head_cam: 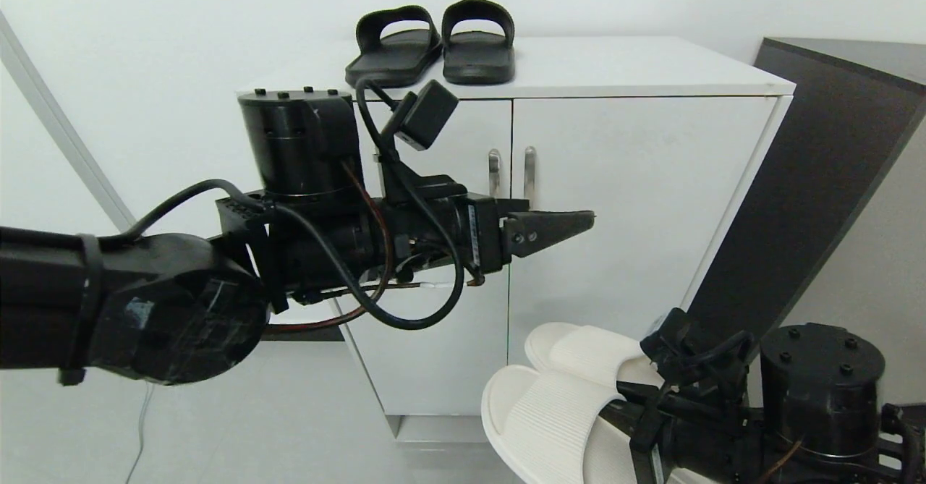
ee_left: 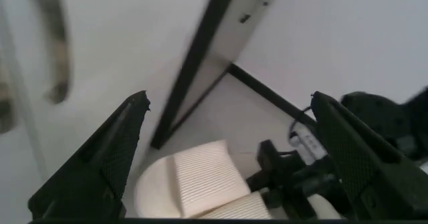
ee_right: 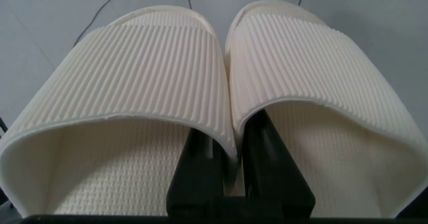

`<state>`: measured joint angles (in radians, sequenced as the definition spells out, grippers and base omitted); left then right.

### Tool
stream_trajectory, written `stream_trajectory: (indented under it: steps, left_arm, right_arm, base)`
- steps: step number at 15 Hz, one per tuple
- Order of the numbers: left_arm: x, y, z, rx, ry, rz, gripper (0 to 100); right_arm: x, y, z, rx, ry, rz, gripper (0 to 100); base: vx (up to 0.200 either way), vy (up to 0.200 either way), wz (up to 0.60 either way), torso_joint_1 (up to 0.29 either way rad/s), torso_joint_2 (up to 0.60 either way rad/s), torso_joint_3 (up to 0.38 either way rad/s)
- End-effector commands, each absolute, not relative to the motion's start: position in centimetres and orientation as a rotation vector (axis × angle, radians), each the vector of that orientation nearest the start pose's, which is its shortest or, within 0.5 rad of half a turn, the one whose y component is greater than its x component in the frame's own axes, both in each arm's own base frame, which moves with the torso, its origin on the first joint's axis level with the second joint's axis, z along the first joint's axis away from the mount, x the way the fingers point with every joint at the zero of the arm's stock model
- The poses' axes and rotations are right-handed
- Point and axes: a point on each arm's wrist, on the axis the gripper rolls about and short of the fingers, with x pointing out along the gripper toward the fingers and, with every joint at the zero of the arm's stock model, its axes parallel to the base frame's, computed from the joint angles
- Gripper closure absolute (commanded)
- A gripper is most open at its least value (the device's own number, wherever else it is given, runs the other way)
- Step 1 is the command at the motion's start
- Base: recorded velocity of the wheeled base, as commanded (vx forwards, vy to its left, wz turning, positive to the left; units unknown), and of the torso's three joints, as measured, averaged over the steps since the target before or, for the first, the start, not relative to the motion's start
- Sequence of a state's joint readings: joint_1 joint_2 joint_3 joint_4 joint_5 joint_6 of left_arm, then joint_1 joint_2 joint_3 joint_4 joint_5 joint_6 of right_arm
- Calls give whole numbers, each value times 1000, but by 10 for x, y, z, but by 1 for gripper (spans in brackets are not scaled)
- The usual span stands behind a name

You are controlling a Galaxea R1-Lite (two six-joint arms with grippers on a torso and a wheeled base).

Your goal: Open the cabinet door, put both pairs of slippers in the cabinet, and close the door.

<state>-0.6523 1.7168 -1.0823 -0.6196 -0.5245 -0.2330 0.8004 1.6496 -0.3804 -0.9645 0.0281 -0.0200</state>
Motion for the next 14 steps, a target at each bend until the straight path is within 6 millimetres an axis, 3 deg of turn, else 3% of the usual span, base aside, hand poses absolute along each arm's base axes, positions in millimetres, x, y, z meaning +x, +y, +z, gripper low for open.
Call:
stream_trajectory:
  steps: [1, 6, 14]
  left_arm:
    - [270, -214, 248, -217, 172, -1179, 0]
    - [286, -214, 253, -240, 153, -1129, 0]
    - [318, -224, 243, -244, 143, -968, 0]
  right_arm:
    - [170, 177, 122, -140, 290, 828, 100]
    - [172, 178, 119, -143, 303, 825, 100]
    - [172, 178, 118, -146, 305, 824, 100]
  base:
    - [0, 0, 0, 0, 0, 0]
    - [0, 0, 0, 0, 0, 0]
    - [0, 0, 0, 0, 0, 0]
